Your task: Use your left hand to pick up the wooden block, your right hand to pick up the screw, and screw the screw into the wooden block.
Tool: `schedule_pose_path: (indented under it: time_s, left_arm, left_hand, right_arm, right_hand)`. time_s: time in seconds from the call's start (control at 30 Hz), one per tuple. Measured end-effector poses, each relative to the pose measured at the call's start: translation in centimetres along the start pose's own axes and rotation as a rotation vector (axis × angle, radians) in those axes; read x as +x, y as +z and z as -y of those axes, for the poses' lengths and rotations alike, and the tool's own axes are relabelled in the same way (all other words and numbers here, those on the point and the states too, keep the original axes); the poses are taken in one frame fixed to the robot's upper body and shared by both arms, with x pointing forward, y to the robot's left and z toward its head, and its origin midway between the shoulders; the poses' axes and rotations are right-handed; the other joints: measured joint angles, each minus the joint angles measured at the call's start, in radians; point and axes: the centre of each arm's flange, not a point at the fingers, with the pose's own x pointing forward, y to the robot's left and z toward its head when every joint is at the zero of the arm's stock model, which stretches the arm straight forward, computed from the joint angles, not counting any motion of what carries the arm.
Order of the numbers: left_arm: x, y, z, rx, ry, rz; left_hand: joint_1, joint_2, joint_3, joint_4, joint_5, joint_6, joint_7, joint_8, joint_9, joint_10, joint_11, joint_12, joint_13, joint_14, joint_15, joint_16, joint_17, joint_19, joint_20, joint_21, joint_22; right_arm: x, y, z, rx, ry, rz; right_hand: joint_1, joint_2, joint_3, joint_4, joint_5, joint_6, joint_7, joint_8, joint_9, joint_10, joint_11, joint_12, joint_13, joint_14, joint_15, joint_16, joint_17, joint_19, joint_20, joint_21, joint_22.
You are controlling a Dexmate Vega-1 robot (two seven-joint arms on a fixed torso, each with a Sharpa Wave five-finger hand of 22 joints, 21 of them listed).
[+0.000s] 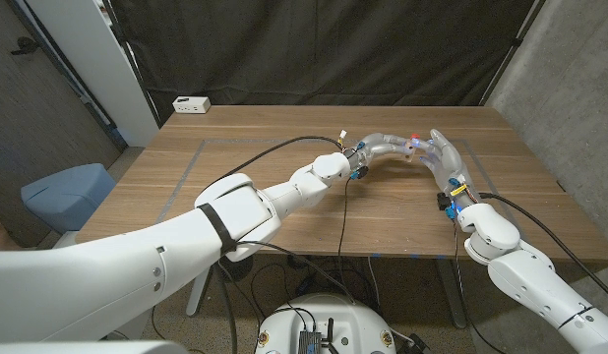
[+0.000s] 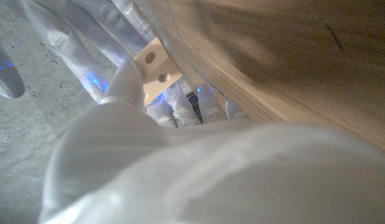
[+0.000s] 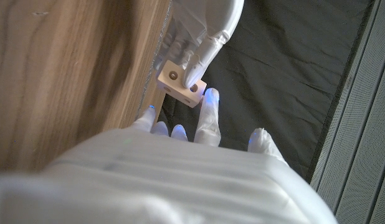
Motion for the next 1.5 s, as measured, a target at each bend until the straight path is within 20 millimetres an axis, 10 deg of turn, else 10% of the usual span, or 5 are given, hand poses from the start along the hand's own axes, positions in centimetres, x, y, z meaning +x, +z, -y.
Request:
schedule_pose_path:
  time_s: [0.77,1.5]
  left_arm:
    - [0.2,0.0,0.1,-0.001,0.002,-0.012]
    - [0.2,0.2,0.1,0.001,0.0,-0.001]
  left_hand:
    - [0.0,0.0,0.0,0.0,0.0,0.0,0.0,0.0,-0.001,0.0,-0.001,0.0,0.0,0.0,0.0,0.0,0.0,0.0,0.0,0.0,0.0]
    - [0.0,0.0,0.0,0.0,-0.004,0.0,0.0,0.0,0.0,-0.002,-0.002,0.0,0.0,0.0,0.0,0.0,0.0,0.0,0.0,0.0,0.0]
  right_arm:
    - [-0.7,-0.1,1.2,-0.002,-0.062,0.004]
    - [-0.2,0.0,1.4,-0.006,-0.058,0.002]
  right_hand:
    - [0.0,0.0,0.005,-0.005,0.0,-0.035,-0.002,-0.03,0.0,0.013,0.021,0.0,0.0,0.0,0.0,0.006,-0.005,0.011,0.0,0.0,0.0]
    - [-0.009,-0.009,0.005,-0.005,0.0,-0.218,-0.01,-0.067,-0.004,-0.049,0.048,-0.023,0.001,-0.004,0.004,0.002,0.002,-0.001,0.011,0.0,0.0]
